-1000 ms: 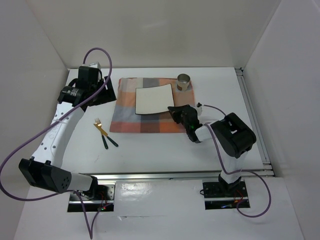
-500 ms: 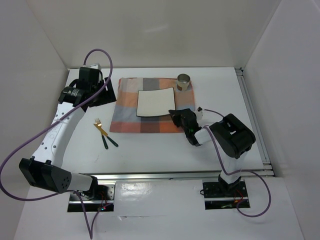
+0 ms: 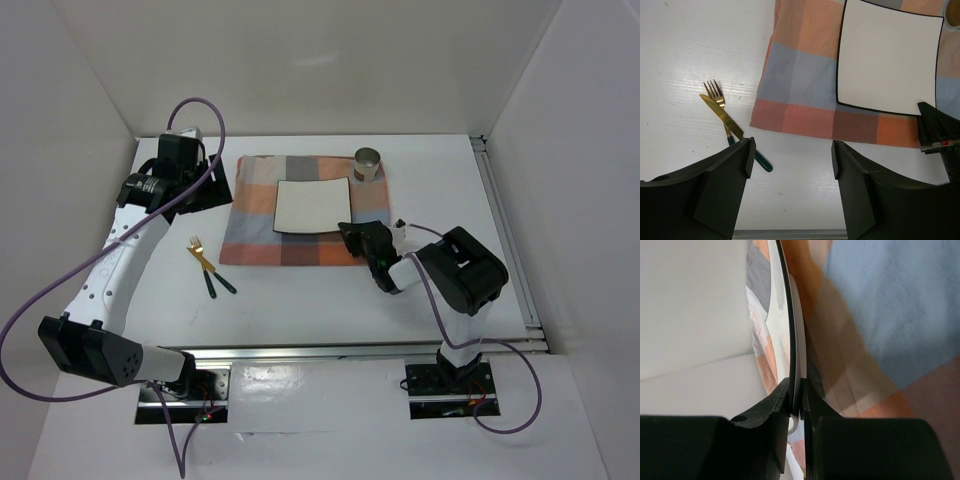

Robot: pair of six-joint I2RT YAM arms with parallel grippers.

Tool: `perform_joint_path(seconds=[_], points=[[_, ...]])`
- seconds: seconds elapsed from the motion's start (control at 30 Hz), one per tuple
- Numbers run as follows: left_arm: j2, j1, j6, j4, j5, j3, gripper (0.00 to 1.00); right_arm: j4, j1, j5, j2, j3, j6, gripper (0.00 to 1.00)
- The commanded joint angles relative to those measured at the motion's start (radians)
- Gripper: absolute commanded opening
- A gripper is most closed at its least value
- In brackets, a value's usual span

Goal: Set the dinner table for one person

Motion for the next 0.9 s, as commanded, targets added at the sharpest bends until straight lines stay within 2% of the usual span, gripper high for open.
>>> perform_joint_path(seconds=[0.0, 0.03, 0.13, 0.17, 0.23, 0.3, 0.4, 0.43, 0.53, 0.63, 0.87], points=[[-0.026, 0.006, 0.021, 0.010, -0.008, -0.003, 0.79, 0.119, 0.011, 0.022, -0.033, 0.052, 0.099, 0.00], [-0.026, 0.006, 0.021, 0.010, -0.008, -0.003, 0.79, 0.098, 0.011, 0.021, -0.045, 0.052, 0.110, 0.16], [-0.026, 0.006, 0.021, 0.010, -0.008, -0.003, 0.79, 0.010, 0.011, 0.021, -0.080, 0.061, 0.110, 0.48], [-0.026, 0.006, 0.021, 0.010, 0.001, -0.013, 0.79, -0.035, 0.011, 0.012, -0.094, 0.070, 0.119, 0.72], [-0.026, 0.006, 0.021, 0.019, 0.001, -0.013, 0.79, -0.161, 0.011, 0.012, -0.134, 0.095, 0.119, 0.85], [-0.026, 0.006, 0.010, 0.032, 0.012, -0.022, 0.79, -0.224, 0.011, 0.012, -0.158, 0.095, 0.107, 0.93], [-0.026, 0.006, 0.001, 0.052, 0.035, -0.055, 0.79, -0.292, 0.011, 0.023, -0.215, 0.118, 0.079, 0.97], [-0.015, 0.006, 0.001, 0.061, 0.035, -0.056, 0.79, -0.412, 0.020, 0.023, -0.246, 0.133, 0.079, 1.00], [-0.003, 0.006, -0.010, 0.061, 0.053, -0.056, 0.79, -0.639, 0.020, 0.014, -0.281, 0.208, 0.081, 1.00], [0.008, 0.006, -0.010, 0.061, 0.053, -0.056, 0.79, -0.770, 0.020, -0.008, -0.295, 0.260, 0.067, 1.00], [0.017, 0.006, -0.010, 0.070, 0.053, -0.036, 0.79, -0.901, -0.015, -0.078, -0.269, 0.312, 0.055, 1.00]])
